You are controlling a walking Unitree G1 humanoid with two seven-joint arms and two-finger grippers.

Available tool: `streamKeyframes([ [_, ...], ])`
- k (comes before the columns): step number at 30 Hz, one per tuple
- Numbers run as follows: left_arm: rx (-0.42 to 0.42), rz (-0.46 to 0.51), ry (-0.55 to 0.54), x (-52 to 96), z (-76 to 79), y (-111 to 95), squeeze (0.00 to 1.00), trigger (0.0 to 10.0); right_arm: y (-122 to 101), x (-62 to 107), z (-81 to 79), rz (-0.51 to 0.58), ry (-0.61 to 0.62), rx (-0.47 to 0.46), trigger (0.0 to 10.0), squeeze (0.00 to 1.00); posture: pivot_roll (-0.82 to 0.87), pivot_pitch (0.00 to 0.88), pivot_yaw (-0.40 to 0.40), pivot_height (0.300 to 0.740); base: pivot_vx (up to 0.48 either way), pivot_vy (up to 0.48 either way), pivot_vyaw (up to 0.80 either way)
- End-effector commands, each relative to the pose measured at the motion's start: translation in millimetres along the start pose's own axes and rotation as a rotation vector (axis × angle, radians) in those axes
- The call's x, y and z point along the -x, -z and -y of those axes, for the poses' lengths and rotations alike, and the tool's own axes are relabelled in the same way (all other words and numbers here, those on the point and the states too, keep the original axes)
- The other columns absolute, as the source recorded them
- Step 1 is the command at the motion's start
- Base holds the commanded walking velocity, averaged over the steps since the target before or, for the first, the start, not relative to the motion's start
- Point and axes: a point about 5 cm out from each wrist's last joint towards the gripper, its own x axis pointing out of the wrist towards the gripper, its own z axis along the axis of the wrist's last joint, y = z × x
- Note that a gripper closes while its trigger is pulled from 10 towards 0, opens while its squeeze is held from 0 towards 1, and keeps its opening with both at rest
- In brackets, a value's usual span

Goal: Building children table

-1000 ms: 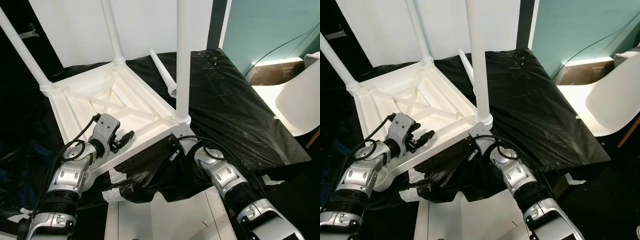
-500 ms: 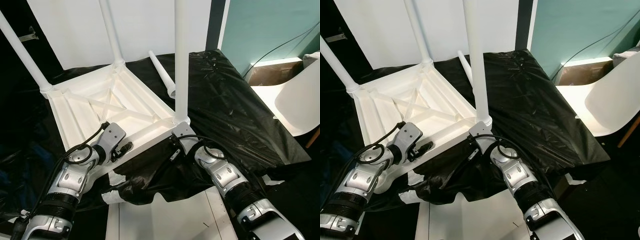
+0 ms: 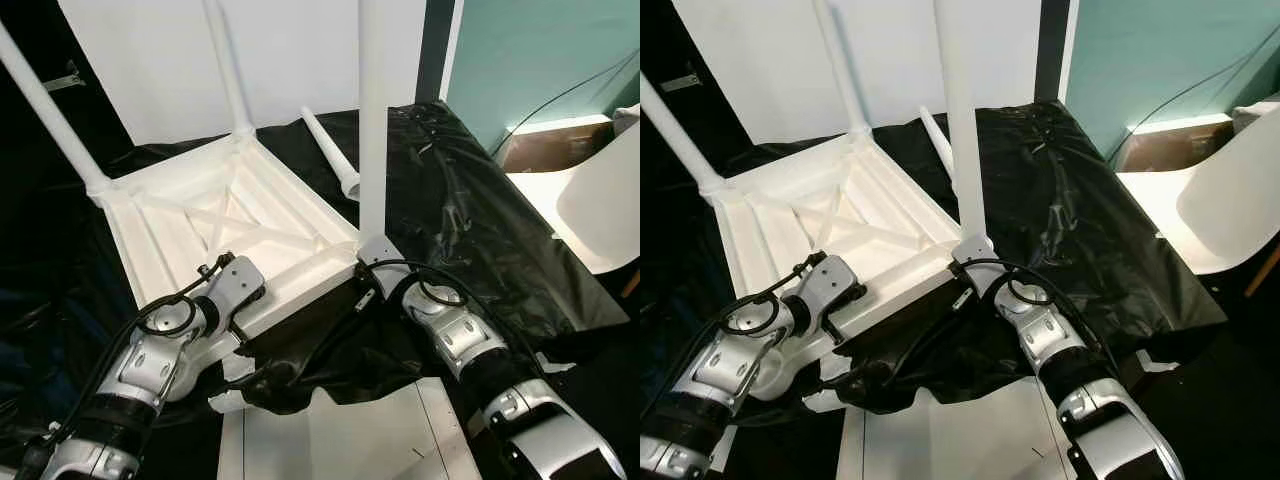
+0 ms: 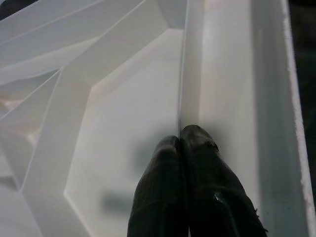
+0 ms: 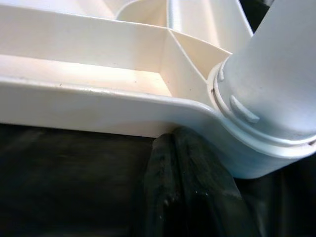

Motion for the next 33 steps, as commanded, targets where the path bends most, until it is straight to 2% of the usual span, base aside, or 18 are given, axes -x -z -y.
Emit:
streamKeyframes([
  [1,0.059,-0.049,0.348,-6.1,41.2,15,0.00,0.0,-4,-1.3,5.9,0.011,0.024,-0.003,10.0,0.00,-0.06,0.000,0.083,0.740,0.000,0.000,0.00],
  [9,0.075,-0.008,0.394,-4.5,53.2,12,0.00,0.0,-9,-5.8,8.8,0.021,0.016,0.019,10.0,0.00,-0.06,0.000,0.077,0.740,0.000,0.000,0.00],
  [20,0.131,0.071,0.507,7.1,73.5,5,0.00,0.0,-22,-15.6,20.3,0.062,0.017,0.070,10.0,0.00,-0.05,0.000,0.066,0.740,0.000,0.000,0.00],
  [23,0.117,0.122,0.499,6.8,73.9,0,0.00,0.0,-28,-17.5,22.4,0.080,0.025,0.076,10.0,0.00,-0.05,0.000,0.065,0.740,0.000,0.000,0.00],
  [24,0.118,0.160,0.466,4.2,71.1,-5,0.00,0.0,-31,-18.2,21.6,0.089,0.025,0.072,10.0,0.00,-0.05,0.000,0.065,0.740,0.000,0.000,0.00],
  [28,0.125,0.206,0.389,-1.4,64.5,-12,0.00,0.0,-32,-19.1,18.1,0.100,0.021,0.069,10.0,0.00,-0.05,0.000,0.066,0.740,0.000,0.000,0.00],
  [29,0.122,0.193,0.208,-13.6,47.4,-12,0.00,0.4,-29,-19.1,10.5,0.110,0.020,0.056,10.0,0.00,-0.05,0.000,0.067,0.740,0.000,0.000,0.00],
  [30,0.114,0.187,0.146,-16.5,41.4,-12,0.00,3.7,-28,-19.1,8.0,0.112,0.023,0.051,10.0,0.00,-0.05,0.000,0.069,0.740,0.000,0.000,0.00],
  [31,0.114,0.187,0.146,-16.5,41.4,-12,0.00,3.7,-28,-19.1,8.0,0.112,0.023,0.051,10.0,0.00,-0.05,0.000,0.069,0.740,0.000,0.000,0.00],
  [32,0.107,0.186,0.103,-17.8,36.7,-12,0.00,5.7,-26,-18.9,6.7,0.111,0.032,0.048,10.0,0.00,-0.05,0.000,0.069,0.740,0.000,0.000,0.00],
  [33,0.107,0.186,0.103,-17.8,36.7,-12,0.00,5.7,-26,-18.9,6.7,0.111,0.032,0.048,10.0,0.00,-0.05,0.000,0.069,0.740,0.000,0.000,0.00],
])
